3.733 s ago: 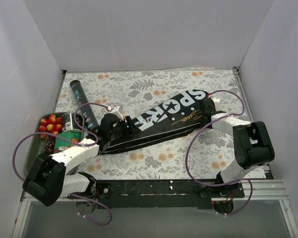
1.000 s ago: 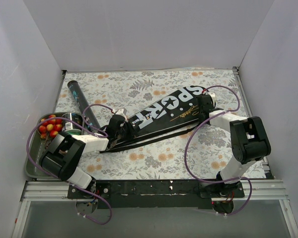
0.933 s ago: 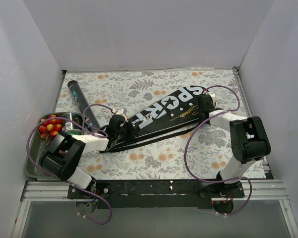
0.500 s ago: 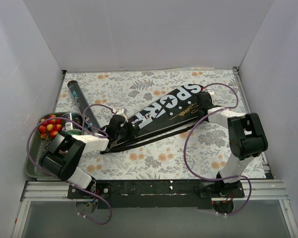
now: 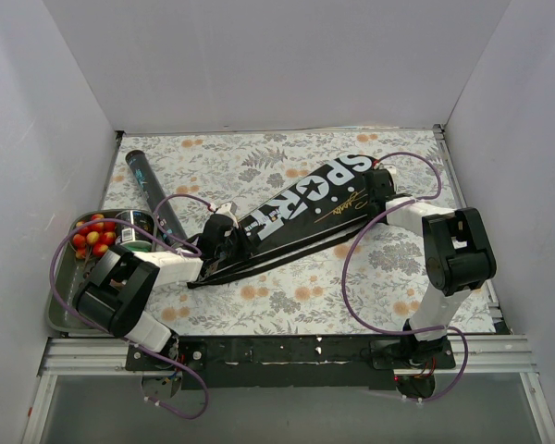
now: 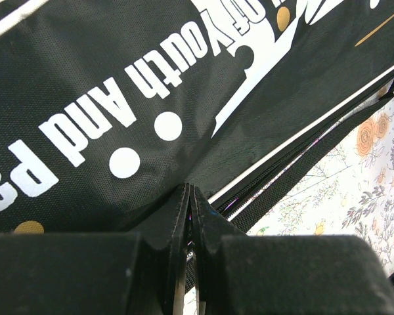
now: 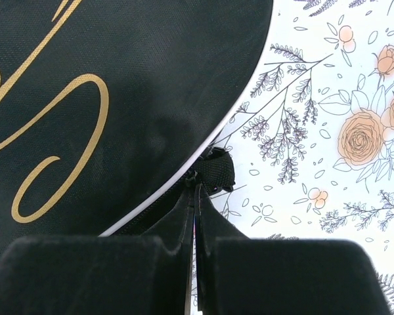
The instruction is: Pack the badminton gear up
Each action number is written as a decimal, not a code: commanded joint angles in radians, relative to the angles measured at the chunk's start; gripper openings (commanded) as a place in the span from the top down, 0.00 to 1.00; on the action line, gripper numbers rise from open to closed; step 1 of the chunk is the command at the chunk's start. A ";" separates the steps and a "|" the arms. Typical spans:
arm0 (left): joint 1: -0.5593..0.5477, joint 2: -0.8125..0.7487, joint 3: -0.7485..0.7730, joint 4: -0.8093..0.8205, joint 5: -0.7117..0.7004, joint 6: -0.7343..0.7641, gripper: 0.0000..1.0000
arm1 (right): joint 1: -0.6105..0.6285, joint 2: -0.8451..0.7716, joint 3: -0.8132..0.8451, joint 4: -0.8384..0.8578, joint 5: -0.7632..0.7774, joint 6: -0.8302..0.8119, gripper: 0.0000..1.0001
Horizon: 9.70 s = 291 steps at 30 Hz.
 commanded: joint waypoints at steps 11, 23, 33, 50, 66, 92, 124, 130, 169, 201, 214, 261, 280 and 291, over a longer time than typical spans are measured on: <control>-0.008 0.042 -0.010 -0.054 -0.041 0.018 1.00 | 0.026 -0.035 0.002 0.007 -0.107 -0.037 0.99; -0.019 0.098 0.017 -0.097 -0.062 0.021 1.00 | 0.147 -0.035 0.034 -0.036 -0.143 -0.029 0.99; -0.021 0.087 0.020 -0.101 -0.062 0.021 1.00 | 0.328 0.009 0.078 -0.044 -0.221 0.032 0.99; -0.027 0.078 0.026 -0.103 -0.065 0.024 1.00 | 0.708 0.064 0.155 0.032 -0.471 0.199 0.99; -0.038 -0.215 0.060 -0.251 -0.013 0.043 0.48 | 0.810 -0.003 0.058 0.131 -0.511 0.273 0.99; -0.231 -0.042 0.168 -0.405 -0.232 0.251 0.23 | 0.810 -0.276 -0.227 0.146 -0.454 0.270 0.99; -0.304 0.277 0.362 -0.391 -0.222 0.083 1.00 | 1.010 -0.292 -0.242 0.187 -0.417 0.364 0.99; -0.304 0.308 0.405 -0.383 -0.216 0.055 1.00 | 1.096 -0.278 -0.204 0.195 -0.390 0.373 0.99; -0.125 0.062 0.169 -0.342 -0.214 -0.173 1.00 | 0.886 -0.278 -0.084 -0.024 -0.285 0.216 0.50; -0.176 0.111 0.364 -0.362 -0.179 0.076 0.30 | 0.848 -0.750 -0.357 -0.162 -0.205 0.256 0.47; -0.206 0.341 0.483 -0.457 -0.237 0.287 0.28 | 0.849 -0.853 -0.443 -0.142 -0.235 0.301 0.47; -0.242 0.220 0.213 -0.431 -0.219 -0.227 0.55 | 0.851 -0.835 -0.449 -0.112 -0.368 0.190 0.43; -0.249 0.268 0.229 -0.492 -0.246 -0.058 0.43 | 0.866 -0.571 -0.327 0.019 -0.448 -0.069 0.43; -0.248 0.249 0.223 -0.492 -0.251 -0.031 0.44 | 0.866 -0.448 -0.351 0.178 -0.469 -0.090 0.45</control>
